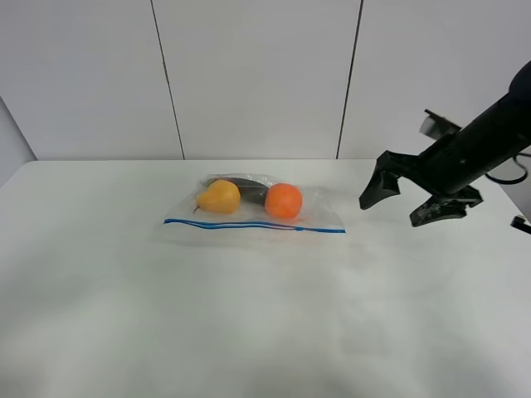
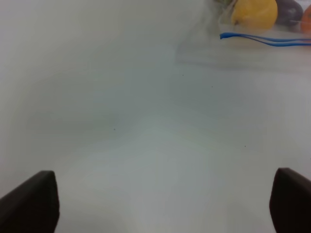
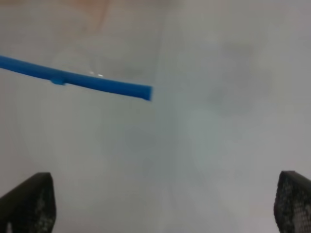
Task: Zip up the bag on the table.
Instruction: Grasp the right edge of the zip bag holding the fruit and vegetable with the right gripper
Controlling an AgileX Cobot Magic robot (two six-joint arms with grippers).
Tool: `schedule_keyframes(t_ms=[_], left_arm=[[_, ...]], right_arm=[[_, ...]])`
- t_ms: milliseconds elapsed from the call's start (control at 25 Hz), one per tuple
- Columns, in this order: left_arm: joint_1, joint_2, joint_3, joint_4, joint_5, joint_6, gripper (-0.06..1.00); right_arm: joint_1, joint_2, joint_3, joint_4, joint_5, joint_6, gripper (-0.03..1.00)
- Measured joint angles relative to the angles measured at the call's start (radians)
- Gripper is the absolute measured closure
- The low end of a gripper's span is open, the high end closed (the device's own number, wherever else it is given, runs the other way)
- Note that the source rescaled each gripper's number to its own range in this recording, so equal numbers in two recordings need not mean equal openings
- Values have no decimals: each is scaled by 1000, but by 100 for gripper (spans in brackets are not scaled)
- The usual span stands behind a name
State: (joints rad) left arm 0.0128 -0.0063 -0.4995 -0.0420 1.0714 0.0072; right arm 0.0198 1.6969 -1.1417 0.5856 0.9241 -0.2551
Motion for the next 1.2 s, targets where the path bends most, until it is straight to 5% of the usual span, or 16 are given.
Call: schedule_keyframes(t_ms=[240,680,1200], left_arm=[[0,0,0,0,0,0,-5],[0,0,0,0,0,0,-5],[0,0,0,0,0,0,-5]], right_arm=[[0,163,-1,269,-32,-161,2],[0,395,-1,598,14,-344,17],[-1,405,-1,680,-2,-414,50]])
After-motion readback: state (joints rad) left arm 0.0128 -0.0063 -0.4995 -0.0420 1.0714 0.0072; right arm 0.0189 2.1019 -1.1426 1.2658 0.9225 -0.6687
